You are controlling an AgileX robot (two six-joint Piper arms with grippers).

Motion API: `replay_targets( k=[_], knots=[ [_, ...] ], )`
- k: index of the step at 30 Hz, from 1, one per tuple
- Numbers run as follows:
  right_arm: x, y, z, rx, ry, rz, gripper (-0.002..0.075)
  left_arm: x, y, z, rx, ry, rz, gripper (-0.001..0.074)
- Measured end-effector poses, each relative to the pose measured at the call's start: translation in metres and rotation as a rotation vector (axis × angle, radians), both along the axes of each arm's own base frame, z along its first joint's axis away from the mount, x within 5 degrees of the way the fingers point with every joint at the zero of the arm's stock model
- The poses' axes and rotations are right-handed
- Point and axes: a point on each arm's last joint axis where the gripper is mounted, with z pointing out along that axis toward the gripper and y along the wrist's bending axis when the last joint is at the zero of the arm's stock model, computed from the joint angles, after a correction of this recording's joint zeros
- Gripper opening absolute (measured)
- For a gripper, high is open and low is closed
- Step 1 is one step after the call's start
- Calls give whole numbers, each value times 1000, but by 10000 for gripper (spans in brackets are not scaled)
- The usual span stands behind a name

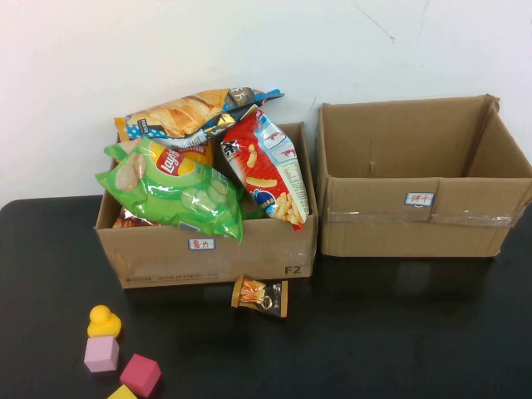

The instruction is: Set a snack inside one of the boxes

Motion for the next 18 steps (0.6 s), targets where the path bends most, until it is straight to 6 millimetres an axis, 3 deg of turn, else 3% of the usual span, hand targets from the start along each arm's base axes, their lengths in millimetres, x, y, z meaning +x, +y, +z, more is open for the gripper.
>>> replay_targets(
  k=[4,9,13,18],
  knots=[
    [1,1,-7,-34,76,12,-1,0,0,0,0,2,0,-1],
    [-1,-1,-29,-295,321,-2,-1,0,0,0,0,2,0,-1],
    [-4,-3,-40,-337,455,-7,-1,0,0,0,0,2,0,-2],
    [-4,-4,-42,-342,475,-8,-1,0,0,0,0,2,0,-1]
  ],
)
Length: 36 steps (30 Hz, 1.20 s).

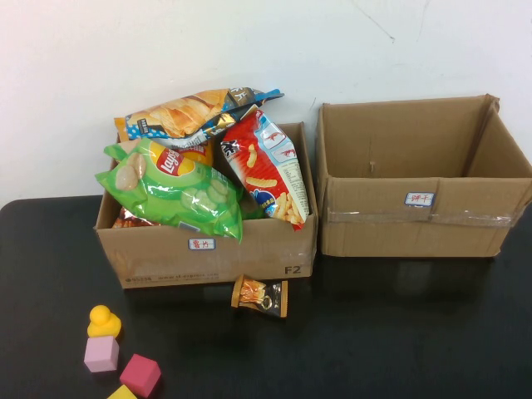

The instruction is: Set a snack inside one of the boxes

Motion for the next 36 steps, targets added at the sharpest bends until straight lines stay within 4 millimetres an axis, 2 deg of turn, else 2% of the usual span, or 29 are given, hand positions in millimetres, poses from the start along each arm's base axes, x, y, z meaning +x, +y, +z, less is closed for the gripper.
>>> replay_targets(
  k=[23,26,29,30,31,36],
  knots=[
    [1,0,3,-4,-29,4,-1,0,0,0,5,0,-1,-1],
    [3,1,10,-14,-113,16,-1,0,0,2,4,-18,-1,-1],
    [5,3,26,-21,-288,43,-1,3,0,7,1,-98,1,-1],
    [5,5,34,-24,-379,57,-1,3,0,12,-1,-154,3,-1],
    [3,7,47,-27,-523,80,-1,4,0,24,-7,-292,6,-1],
    [-7,12,74,-40,-847,136,-1,1,1,51,-18,-591,14,-1]
  ],
)
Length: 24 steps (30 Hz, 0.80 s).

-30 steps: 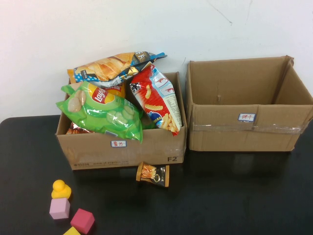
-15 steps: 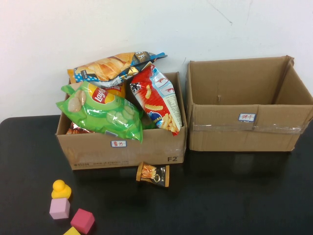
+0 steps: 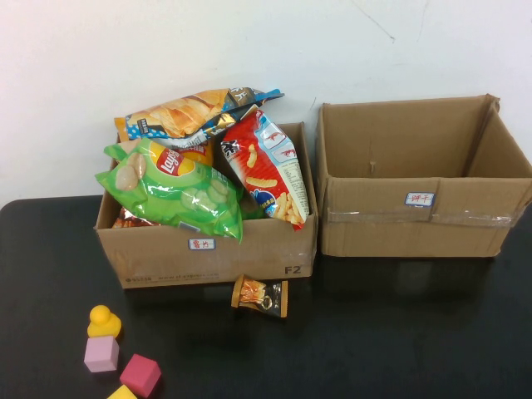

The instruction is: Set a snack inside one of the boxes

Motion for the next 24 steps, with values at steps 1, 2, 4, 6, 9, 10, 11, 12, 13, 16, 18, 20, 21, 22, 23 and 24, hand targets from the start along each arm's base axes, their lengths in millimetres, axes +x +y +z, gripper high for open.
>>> replay_targets(
  k=[1,2,4,6,9,10,11,12,13,16,18,20,21,22,23,24],
  knots=[
    [-3,1,5,10,-60,18,-1,-2,0,5,-2,-55,1,-1],
    [-6,2,9,31,-118,43,-1,-3,0,9,-4,-107,3,-1],
    [-12,3,16,82,-213,103,-1,-6,1,16,-7,-187,4,-1],
    [-19,4,22,111,-307,140,-1,-10,1,21,-9,-258,6,-1],
    [-24,0,27,153,-385,141,-1,-13,1,27,-8,-336,8,-1],
    [-25,-1,27,170,-389,137,-1,-15,1,29,-9,-360,8,-1],
    [-24,-3,27,199,-380,132,-1,-16,1,31,-15,-384,9,-1],
    [-22,-5,26,235,-355,124,-1,-17,2,32,-29,-400,9,-1],
    [-20,-7,26,263,-324,113,-1,-18,3,33,-44,-414,8,-1],
    [-17,-12,38,315,-212,63,-1,-18,3,33,-64,-414,9,-1],
    [-19,-12,54,262,-153,22,-1,-17,3,36,-67,-378,6,-1],
    [-23,-11,69,215,-101,0,-1,-17,3,47,-85,-320,-9,-1],
    [-24,-10,76,196,-66,-6,-1,-18,3,54,-98,-291,-19,-1],
    [-24,-9,82,184,-30,-9,-1,-20,2,62,-115,-246,-31,-1],
    [-22,-8,87,172,26,-11,-1,-22,2,70,-120,-199,-38,-1],
    [-18,-8,90,162,92,-12,-1,-24,1,75,-125,-143,-44,-1]
  ],
)
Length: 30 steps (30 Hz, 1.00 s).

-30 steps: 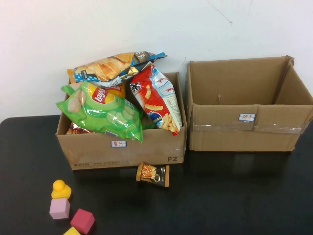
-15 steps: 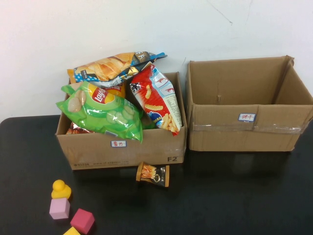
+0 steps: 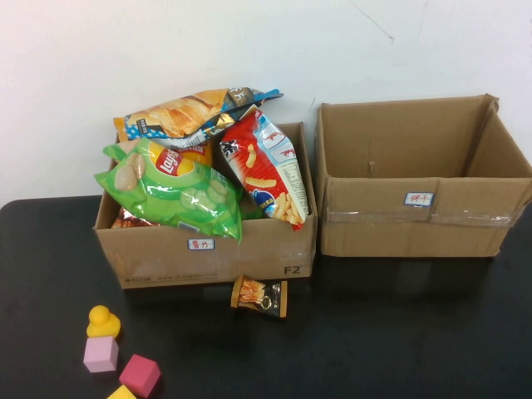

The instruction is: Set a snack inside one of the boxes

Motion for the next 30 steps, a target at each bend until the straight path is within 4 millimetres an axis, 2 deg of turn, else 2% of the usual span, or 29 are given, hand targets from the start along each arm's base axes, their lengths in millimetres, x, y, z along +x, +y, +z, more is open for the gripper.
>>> replay_targets(
  k=[3,6,11,22,23,30],
  knots=[
    [21,2,-2,-4,203,18,-1,-5,-1,21,2,121,-16,-1],
    [44,2,-15,-15,384,25,-1,-1,-2,29,11,245,-23,-1],
    [78,3,-34,-15,599,30,-1,5,-3,26,14,328,-27,-1],
    [119,2,-66,-31,853,31,-1,7,-3,25,-3,341,-34,-1],
    [126,2,-74,-27,905,32,-1,10,-3,21,-7,395,-39,-1],
    [149,4,-104,9,1081,40,-1,27,-6,0,84,762,-56,-1]
  ],
)
